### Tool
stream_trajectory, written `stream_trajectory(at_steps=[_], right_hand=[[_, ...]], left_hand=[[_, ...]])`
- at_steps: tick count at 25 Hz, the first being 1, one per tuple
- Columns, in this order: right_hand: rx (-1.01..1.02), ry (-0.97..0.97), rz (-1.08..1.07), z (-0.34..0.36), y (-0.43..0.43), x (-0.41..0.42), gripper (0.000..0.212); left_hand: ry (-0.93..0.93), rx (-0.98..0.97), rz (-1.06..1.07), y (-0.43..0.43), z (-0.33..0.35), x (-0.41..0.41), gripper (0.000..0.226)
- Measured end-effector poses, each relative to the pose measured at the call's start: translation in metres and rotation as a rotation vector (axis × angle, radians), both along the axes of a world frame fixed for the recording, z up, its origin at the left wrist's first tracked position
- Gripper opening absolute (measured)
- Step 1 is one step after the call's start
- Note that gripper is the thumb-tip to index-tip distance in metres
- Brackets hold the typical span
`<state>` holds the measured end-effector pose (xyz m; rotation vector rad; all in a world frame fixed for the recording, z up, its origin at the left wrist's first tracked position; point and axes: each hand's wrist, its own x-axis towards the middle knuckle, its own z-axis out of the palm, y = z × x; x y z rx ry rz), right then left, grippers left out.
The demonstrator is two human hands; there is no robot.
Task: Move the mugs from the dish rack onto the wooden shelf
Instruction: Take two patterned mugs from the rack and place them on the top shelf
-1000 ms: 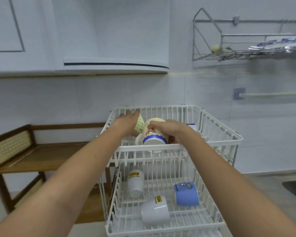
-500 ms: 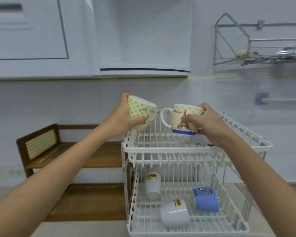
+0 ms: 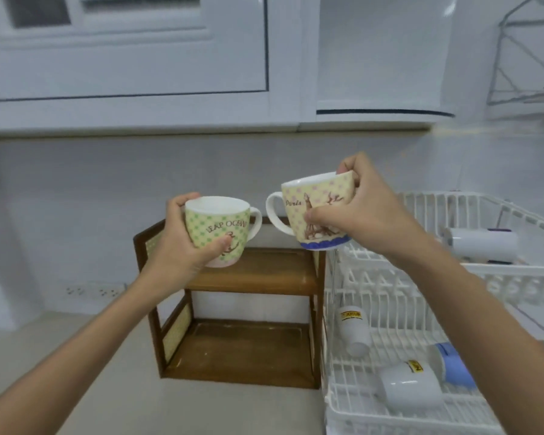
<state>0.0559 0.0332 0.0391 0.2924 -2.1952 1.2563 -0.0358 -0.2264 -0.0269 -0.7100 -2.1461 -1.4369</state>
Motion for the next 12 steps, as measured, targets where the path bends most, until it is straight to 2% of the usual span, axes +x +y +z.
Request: stream_trajectory(at_steps=[5,12], right_hand=[[0.059,-0.077,-0.186,-0.028,-0.069,-0.065,0.069],[0.075,-0.226,-0.338,-0.093,-0.108,-0.159,0.071]], left_hand=[[-0.036,-0.11,0.294,-0.049,-0.028,-0.061,0.084],[-0.216,-0.16,0.326,-0.07,-0.066,-0.124,0.091]])
